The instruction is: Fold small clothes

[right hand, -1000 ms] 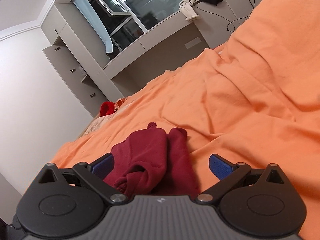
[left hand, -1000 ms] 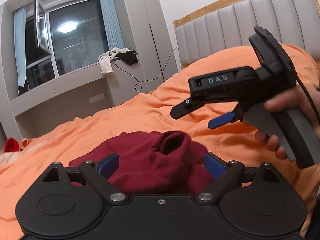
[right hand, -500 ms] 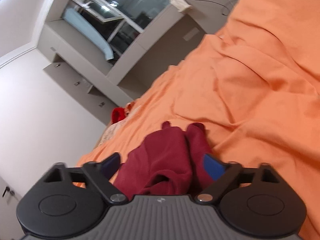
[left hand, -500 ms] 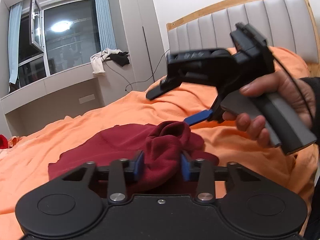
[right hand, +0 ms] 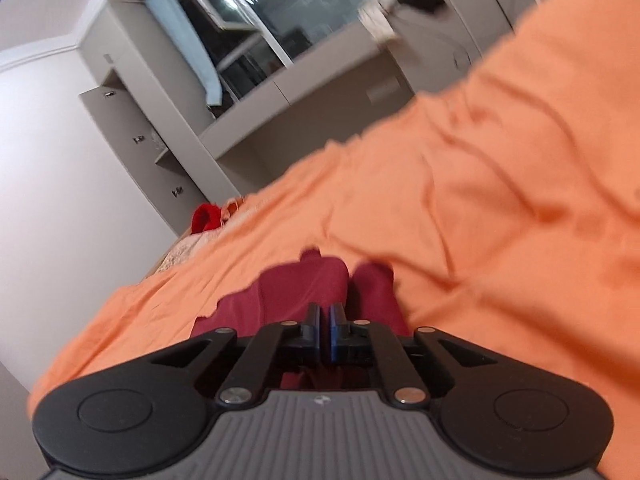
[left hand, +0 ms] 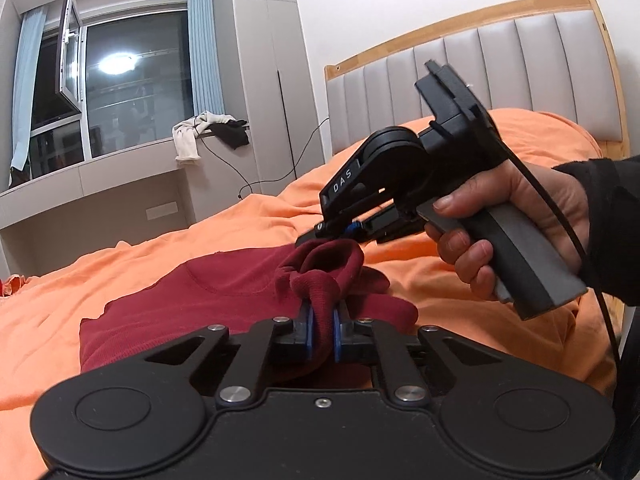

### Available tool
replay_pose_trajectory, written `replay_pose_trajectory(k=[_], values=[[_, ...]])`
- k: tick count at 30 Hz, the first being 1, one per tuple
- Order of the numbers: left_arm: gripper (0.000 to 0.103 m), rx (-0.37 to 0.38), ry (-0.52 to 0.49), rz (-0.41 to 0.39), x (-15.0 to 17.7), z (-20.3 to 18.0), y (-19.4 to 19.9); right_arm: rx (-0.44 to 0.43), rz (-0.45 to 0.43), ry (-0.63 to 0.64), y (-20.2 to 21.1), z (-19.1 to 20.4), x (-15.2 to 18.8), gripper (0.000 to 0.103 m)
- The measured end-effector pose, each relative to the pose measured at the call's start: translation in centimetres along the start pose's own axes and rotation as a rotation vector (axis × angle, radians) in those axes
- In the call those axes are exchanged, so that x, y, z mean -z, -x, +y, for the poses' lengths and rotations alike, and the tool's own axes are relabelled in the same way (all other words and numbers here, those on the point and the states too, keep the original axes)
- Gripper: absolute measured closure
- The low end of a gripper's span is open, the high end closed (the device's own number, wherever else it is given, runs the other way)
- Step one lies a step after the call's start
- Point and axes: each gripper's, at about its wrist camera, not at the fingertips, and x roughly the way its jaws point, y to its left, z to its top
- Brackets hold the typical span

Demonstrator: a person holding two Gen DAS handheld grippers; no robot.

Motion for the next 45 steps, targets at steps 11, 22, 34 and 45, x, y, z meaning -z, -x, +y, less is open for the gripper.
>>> replay_pose_trajectory(k=[11, 22, 34, 45], values=[[0.094, 0.037, -0.03, 0.033, 0.3, -1.3, -1.8, 0.077, 0.045, 0.018, 1.1, -2.1, 1.2, 0.099], [0.084, 0.084, 0.06, 0.039, 0.7, -0.1, -2.0, 0.157, 0.039, 0.074, 1.4, -1.5, 1.3, 0.057], [0.023, 0.204, 0.38, -0.056, -2.6, 4.0, -0.1, 0.146, -0.009, 0.139, 1.9, -0.2, 1.1, 0.0], [0.001, -0.122, 0.468, -0.084, -3.8, 8.9, 0.6, 0.113, 0.049, 0.194, 1.7, 0.2, 2.1, 0.0]])
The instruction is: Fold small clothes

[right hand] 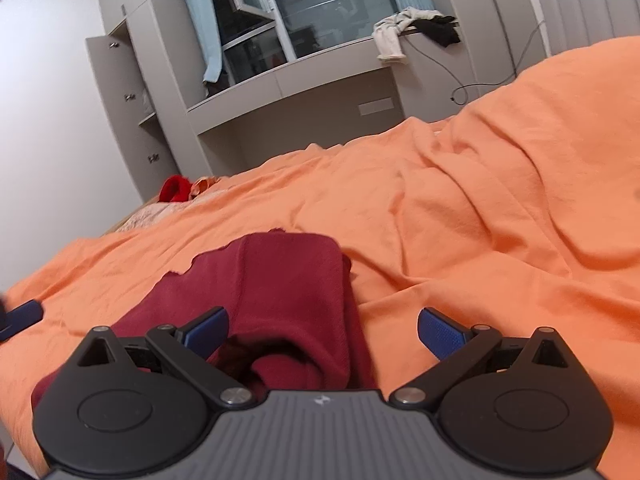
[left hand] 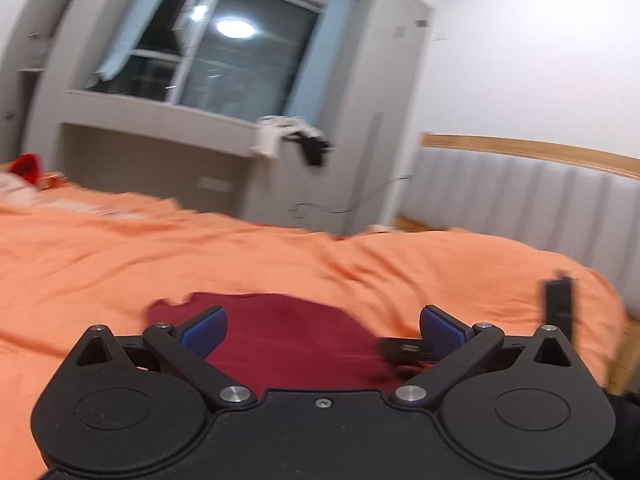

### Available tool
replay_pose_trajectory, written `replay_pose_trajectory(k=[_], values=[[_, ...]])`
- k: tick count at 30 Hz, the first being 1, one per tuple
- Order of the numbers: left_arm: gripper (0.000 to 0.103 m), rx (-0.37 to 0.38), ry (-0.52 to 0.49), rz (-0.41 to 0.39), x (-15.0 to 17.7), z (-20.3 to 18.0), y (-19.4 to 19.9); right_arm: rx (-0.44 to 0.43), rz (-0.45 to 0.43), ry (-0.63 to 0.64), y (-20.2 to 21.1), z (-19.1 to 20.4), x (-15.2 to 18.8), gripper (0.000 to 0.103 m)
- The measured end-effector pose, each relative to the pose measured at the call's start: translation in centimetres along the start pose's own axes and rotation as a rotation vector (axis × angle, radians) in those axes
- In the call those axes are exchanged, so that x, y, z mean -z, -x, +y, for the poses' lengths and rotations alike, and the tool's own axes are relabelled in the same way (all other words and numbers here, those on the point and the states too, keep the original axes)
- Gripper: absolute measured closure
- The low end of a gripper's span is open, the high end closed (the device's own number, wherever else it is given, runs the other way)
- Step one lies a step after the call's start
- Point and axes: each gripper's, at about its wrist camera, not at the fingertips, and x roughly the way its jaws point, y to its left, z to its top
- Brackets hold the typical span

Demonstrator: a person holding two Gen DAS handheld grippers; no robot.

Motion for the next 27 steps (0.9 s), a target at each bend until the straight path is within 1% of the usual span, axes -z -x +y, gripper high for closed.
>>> replay_pose_trajectory(k=[3, 5, 7, 9, 12, 14, 19, 23, 27], values=[[0.001, -0.107, 0.015, 0.039, -0.1, 1.5, -0.8, -0.016, 0.016, 0.047, 0.1, 0.7, 0.4, 0.0], [0.001, -0.152, 0.032, 0.073, -0.1, 2.8, -1.1, -0.01, 0.038, 0.095, 0.0, 1.2, 0.8, 0.0], [0.001, -0.177, 0.069, 0.113, 0.3, 4.0, -1.6, 0.024, 0.075, 0.156, -0.5, 1.8, 1.4, 0.0], [0.001, -0.189, 0.102, 0.15, 1.0, 5.2, -1.4, 0.043, 0.085, 0.204, -0.8, 2.1, 2.1, 0.0], [0.001, -0.216, 0.116, 0.228, 2.8, 6.1, -1.7, 0.039, 0.083, 0.209, -0.8, 2.1, 2.3, 0.0], [0.0, -0.225, 0.129, 0.251, 3.5, 6.5, -2.3, 0.033, 0.09, 0.188, -0.8, 1.8, 2.4, 0.0], [0.0, -0.216, 0.188, 0.258, 4.4, 7.3, -2.5, 0.002, 0.108, 0.115, -1.0, 0.7, 2.6, 0.0], [0.0, -0.229, 0.159, 0.228, 5.0, 7.0, -2.2, -0.018, 0.119, 0.083, -0.6, 0.1, 2.0, 0.0], [0.0, -0.234, 0.149, 0.216, 5.1, 6.6, -2.1, -0.057, 0.042, -0.009, 0.6, -0.6, 0.9, 0.0]])
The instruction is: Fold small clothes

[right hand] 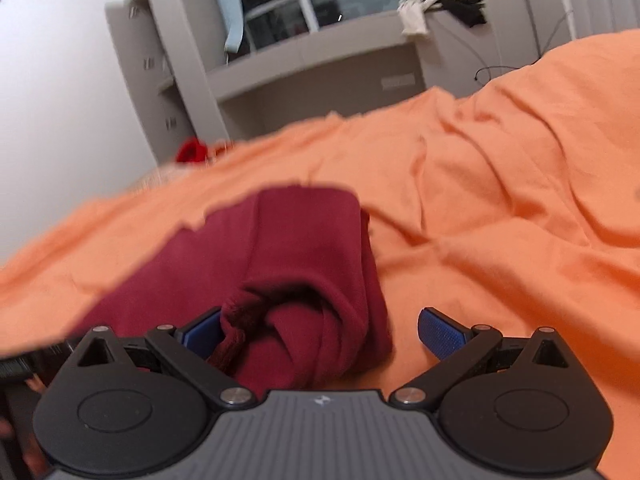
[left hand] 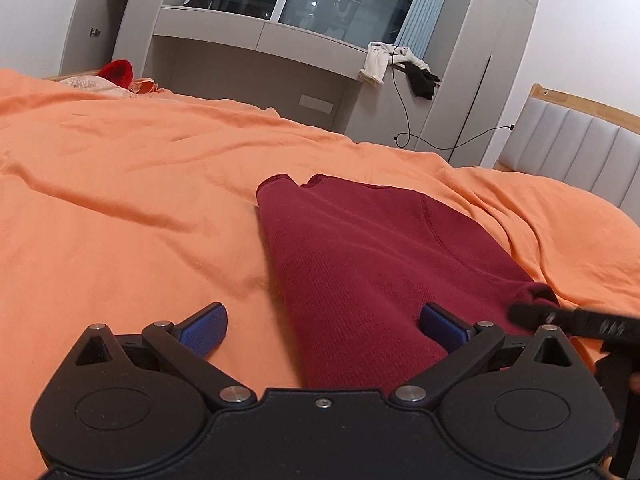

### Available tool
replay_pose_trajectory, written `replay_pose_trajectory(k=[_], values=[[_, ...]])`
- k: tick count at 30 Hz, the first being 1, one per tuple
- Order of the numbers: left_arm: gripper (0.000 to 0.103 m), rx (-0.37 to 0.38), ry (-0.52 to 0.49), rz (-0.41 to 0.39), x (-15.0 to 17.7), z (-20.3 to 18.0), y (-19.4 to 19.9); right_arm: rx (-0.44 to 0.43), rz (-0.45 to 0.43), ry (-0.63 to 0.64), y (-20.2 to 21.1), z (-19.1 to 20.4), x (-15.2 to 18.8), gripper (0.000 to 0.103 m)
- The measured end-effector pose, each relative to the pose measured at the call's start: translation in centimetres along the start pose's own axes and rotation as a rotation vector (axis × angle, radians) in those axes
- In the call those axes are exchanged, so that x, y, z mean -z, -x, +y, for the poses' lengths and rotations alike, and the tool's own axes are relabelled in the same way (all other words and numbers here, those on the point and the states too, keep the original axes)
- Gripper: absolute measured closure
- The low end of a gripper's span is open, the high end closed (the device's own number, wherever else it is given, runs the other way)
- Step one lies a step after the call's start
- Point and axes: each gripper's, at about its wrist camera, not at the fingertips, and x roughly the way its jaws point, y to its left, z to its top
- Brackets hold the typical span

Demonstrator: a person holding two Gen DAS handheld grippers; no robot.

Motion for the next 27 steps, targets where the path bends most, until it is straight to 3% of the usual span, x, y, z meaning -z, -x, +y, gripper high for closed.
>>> replay_pose_trajectory(k=[7, 14, 16, 17, 19, 22, 27], values=[[0.0, 0.004, -0.001, -0.006, 0.2, -0.1, 0.2, 0.067, -0.013, -0.046, -1.1, -0.1, -1.2, 0.0], [0.0, 0.008, -0.006, -0.007, 0.3, -0.1, 0.4, 0.061, -0.071, -0.136, -1.5, -0.9, -2.1, 0.002], [0.0, 0.007, -0.008, -0.009, 0.4, -0.1, 0.4, 0.063, -0.069, -0.138, -2.0, -0.9, -2.2, 0.019], [0.0, 0.007, -0.009, -0.009, 0.4, -0.1, 0.4, 0.073, -0.061, -0.127, -2.3, -0.8, -2.2, 0.023], [0.0, 0.007, -0.01, -0.009, 0.4, -0.1, 0.5, 0.086, -0.058, -0.105, -2.7, -0.4, -2.1, 0.044], [0.0, 0.007, -0.011, -0.009, 0.4, -0.1, 0.5, 0.092, -0.051, -0.078, -3.0, 0.0, -2.1, 0.066], [0.0, 0.007, -0.011, -0.01, 0.4, -0.2, 0.5, 0.106, -0.076, 0.008, -2.9, 1.3, -2.0, 0.082]])
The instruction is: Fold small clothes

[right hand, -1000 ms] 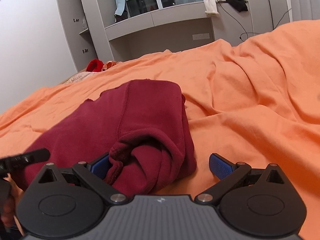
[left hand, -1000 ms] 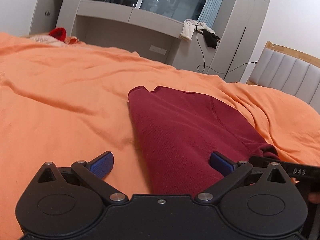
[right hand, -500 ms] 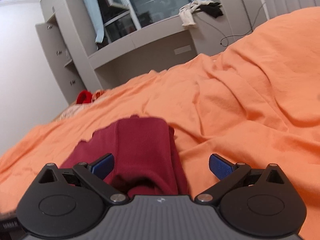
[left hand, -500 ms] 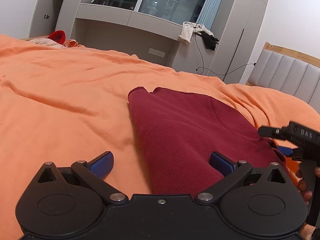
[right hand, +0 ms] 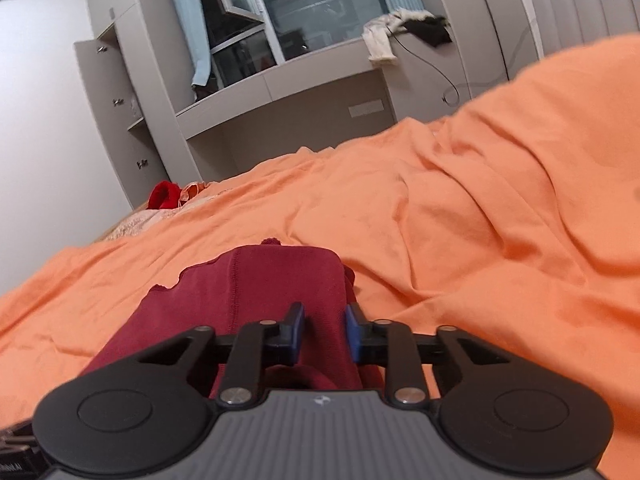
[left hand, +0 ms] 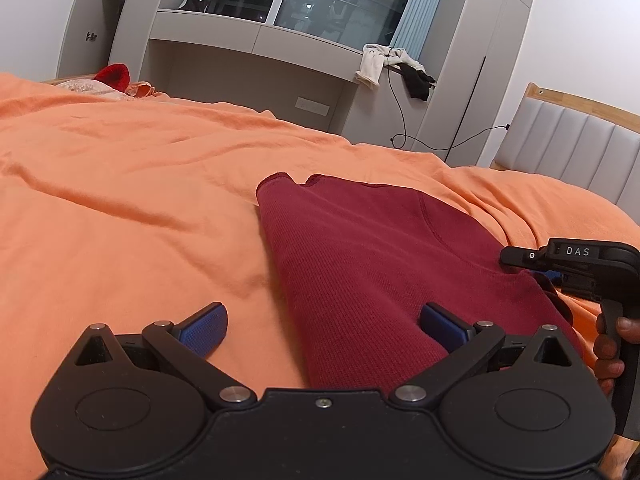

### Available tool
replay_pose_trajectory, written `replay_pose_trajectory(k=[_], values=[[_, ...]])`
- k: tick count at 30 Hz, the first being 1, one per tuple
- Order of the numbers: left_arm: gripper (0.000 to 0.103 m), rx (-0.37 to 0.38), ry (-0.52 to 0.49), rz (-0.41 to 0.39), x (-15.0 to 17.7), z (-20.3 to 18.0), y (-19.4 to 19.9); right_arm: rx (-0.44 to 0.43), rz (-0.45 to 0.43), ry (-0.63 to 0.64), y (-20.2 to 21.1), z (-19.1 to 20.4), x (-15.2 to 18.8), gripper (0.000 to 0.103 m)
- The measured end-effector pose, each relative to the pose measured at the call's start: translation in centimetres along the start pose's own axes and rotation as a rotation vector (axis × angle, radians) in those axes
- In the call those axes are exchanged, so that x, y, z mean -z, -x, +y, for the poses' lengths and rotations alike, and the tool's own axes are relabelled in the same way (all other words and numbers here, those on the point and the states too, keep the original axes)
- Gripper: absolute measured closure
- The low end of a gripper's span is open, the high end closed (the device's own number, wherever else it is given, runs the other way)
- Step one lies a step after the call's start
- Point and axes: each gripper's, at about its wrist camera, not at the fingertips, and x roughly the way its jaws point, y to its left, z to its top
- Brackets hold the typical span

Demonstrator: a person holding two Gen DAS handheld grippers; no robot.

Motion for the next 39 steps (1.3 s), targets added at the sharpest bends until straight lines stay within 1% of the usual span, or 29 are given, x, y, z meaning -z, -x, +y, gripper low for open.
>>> replay_pose_trajectory(k=[1, 3, 5, 8, 11, 15, 18, 20, 21, 23, 24, 25, 26, 28, 29, 31, 33, 39], values=[[0.0, 0.0, 0.0, 0.0, 0.0, 0.0, 0.0, -0.003, -0.005, 0.02, 0.1, 0.3, 0.0, 0.085], [0.0, 0.0, 0.0, 0.0, 0.0, 0.0, 0.0, -0.002, -0.019, 0.072, 0.3, 1.1, 0.2, 0.087], [0.0, 0.0, 0.0, 0.0, 0.0, 0.0, 0.0, 0.002, -0.041, 0.143, 0.6, 2.1, 0.4, 0.087], [0.0, 0.0, 0.0, 0.0, 0.0, 0.0, 0.0, 0.001, -0.078, 0.287, 1.0, 4.1, 1.2, 0.087], [0.0, 0.0, 0.0, -0.001, 0.0, 0.0, 0.0, -0.029, -0.073, 0.366, 1.1, 5.7, 2.0, 0.087], [0.0, 0.0, 0.0, -0.001, 0.0, 0.0, 0.0, -0.02, -0.079, 0.399, 1.1, 6.6, 2.2, 0.087], [0.0, 0.0, 0.0, -0.001, 0.0, 0.0, 0.0, 0.017, -0.078, 0.346, 1.0, 5.7, 1.6, 0.087], [0.0, 0.0, 0.0, -0.001, 0.0, 0.0, 0.0, 0.043, -0.053, 0.285, 0.7, 4.3, 1.1, 0.086], [0.0, 0.0, 0.0, -0.001, 0.0, 0.0, 0.0, 0.05, -0.033, 0.243, 0.5, 3.6, 0.9, 0.083], [0.0, -0.001, -0.001, -0.001, 0.0, 0.0, 0.0, 0.034, 0.019, 0.124, -0.2, 1.9, 0.5, 0.072], [0.0, -0.001, -0.001, -0.001, 0.0, 0.0, 0.0, 0.016, 0.045, 0.063, -0.4, 1.0, 0.4, 0.06], [0.0, -0.001, -0.001, -0.001, 0.0, 0.0, 0.0, -0.005, 0.065, 0.002, -0.6, 0.2, 0.3, 0.051], [0.0, -0.001, -0.001, -0.001, 0.0, 0.0, 0.0, -0.029, 0.081, -0.068, -0.8, -0.8, 0.2, 0.047], [0.0, -0.001, -0.001, -0.001, 0.0, 0.0, 0.0, -0.078, 0.102, -0.17, -1.0, -2.2, 0.3, 0.033], [0.0, -0.001, -0.001, -0.002, 0.1, 0.0, 0.0, -0.111, 0.112, -0.218, -1.1, -3.0, 0.3, 0.03], [0.0, -0.001, -0.001, -0.002, 0.1, 0.0, 0.0, -0.177, 0.142, -0.289, -1.4, -4.0, 0.3, 0.012], [0.0, -0.001, -0.001, -0.002, 0.1, 0.0, 0.0, -0.222, 0.175, -0.319, -1.9, -4.5, 0.5, 0.007], [0.0, -0.001, -0.001, -0.001, 0.1, 0.0, 0.0, -0.208, 0.201, -0.279, -2.5, -3.9, 1.0, 0.005]])
